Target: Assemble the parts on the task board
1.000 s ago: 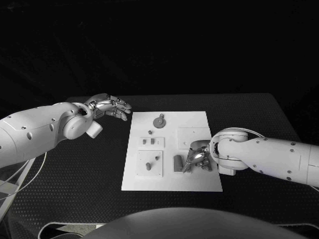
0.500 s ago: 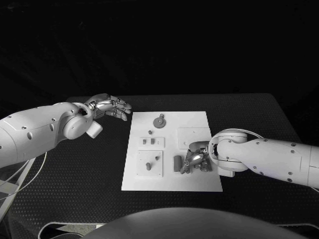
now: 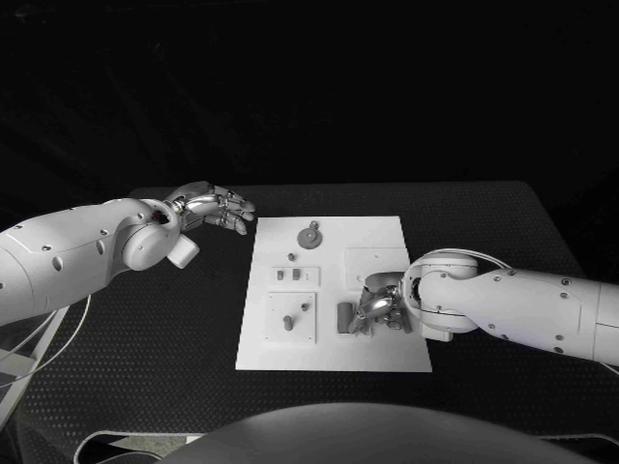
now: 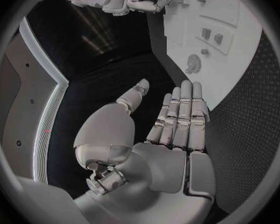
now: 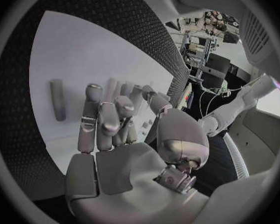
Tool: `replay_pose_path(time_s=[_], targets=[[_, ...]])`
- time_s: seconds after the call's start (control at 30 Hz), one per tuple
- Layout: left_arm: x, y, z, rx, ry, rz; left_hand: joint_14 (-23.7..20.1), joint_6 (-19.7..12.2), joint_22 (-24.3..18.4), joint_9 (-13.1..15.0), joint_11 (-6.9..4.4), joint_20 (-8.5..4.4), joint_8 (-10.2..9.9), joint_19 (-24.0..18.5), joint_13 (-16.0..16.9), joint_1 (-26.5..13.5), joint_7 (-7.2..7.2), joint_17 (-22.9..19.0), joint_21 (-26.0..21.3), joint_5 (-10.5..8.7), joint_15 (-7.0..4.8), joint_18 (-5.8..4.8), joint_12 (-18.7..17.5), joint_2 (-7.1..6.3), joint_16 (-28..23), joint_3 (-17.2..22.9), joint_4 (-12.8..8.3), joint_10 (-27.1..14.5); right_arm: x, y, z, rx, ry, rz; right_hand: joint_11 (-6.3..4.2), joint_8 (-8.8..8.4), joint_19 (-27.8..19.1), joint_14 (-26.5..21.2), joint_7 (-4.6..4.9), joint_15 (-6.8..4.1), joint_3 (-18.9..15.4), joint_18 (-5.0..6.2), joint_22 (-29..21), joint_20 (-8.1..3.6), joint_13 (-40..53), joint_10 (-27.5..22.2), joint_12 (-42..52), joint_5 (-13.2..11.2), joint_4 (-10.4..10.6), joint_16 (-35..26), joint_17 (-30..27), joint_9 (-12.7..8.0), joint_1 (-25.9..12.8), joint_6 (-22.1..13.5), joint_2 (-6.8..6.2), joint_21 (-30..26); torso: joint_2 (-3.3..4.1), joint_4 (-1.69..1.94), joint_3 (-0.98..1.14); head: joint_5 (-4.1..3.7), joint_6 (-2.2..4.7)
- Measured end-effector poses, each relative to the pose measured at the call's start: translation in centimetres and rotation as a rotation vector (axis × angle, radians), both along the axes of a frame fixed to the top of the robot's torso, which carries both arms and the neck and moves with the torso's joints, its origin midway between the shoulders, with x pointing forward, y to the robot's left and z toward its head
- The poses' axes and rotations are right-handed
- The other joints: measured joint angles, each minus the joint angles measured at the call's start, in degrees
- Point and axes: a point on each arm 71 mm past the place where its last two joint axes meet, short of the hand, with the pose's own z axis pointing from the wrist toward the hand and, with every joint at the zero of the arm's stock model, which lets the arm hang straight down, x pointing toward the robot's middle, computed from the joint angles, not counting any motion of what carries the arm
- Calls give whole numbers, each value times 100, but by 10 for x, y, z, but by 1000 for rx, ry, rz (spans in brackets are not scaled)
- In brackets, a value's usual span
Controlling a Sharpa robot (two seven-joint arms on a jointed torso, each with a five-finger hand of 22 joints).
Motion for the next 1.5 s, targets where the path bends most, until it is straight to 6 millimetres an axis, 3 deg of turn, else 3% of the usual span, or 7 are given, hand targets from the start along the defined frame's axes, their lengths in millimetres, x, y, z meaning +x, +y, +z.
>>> replay_pose_path(time_s=[0.13,0.23,0.8,1.13,1.27,1.4,1.5], targets=[[0,0,0,0,0,-1,0,0,0,0,0,0,0,0,-5,0,0,5,0,0,0,-1,0,0,0,0,0,0,1,3,1,-10,-25,13,0,-18,0,8,1,8,9,0,0,0,15,0,0,0,9,0,10,12,-78,1,78,0,0,-2,0,-8,0],[0,-1,0,0,0,-1,0,0,0,0,0,0,0,0,-5,0,0,5,0,0,0,-1,0,0,0,0,0,0,3,2,1,-17,-42,13,0,-22,0,8,1,9,-7,0,0,0,22,0,0,0,88,0,13,12,-151,2,231,0,0,-1,0,-13,0],[0,0,0,0,0,0,21,0,1,0,0,0,0,0,-4,0,0,10,0,0,20,-3,0,0,0,0,0,0,2,-8,5,-11,-48,-5,1,-22,0,17,12,19,-24,0,0,0,23,1,0,0,71,0,12,18,-150,14,242,0,0,1,3,-24,0],[0,2,0,1,1,2,20,0,1,0,0,0,0,0,-4,0,0,15,0,0,20,-11,0,0,0,0,0,0,26,-16,53,53,-138,-64,30,-104,0,17,38,22,-24,0,-1,0,36,30,0,0,71,19,9,18,-189,-4,203,0,-3,-8,-1,-58,0],[-1,2,0,1,1,1,20,0,1,-1,0,0,0,0,-4,0,0,14,0,0,20,15,0,0,0,0,0,0,39,-30,67,45,-169,-103,42,-175,0,9,113,30,-23,-1,-1,0,32,18,0,0,71,19,1,18,-223,-80,168,0,-3,-8,-1,-80,0],[-1,2,0,1,1,2,20,0,1,-4,0,0,0,0,-4,0,0,14,0,0,20,52,0,0,0,0,0,0,54,-51,75,7,-182,-157,144,-254,-1,-45,117,83,-1,-7,-1,1,-33,-84,-97,0,144,19,-117,16,-264,-223,128,-32,-3,-8,-3,-119,0],[-1,3,0,2,1,2,20,0,1,-4,0,0,0,0,-4,0,0,19,0,0,20,51,0,0,0,0,0,0,56,-62,75,-21,-174,-179,144,-254,-1,-46,122,83,0,-8,-1,1,-35,-84,-97,0,144,16,-155,17,-264,-234,128,-32,-3,-7,-4,-130,0]])
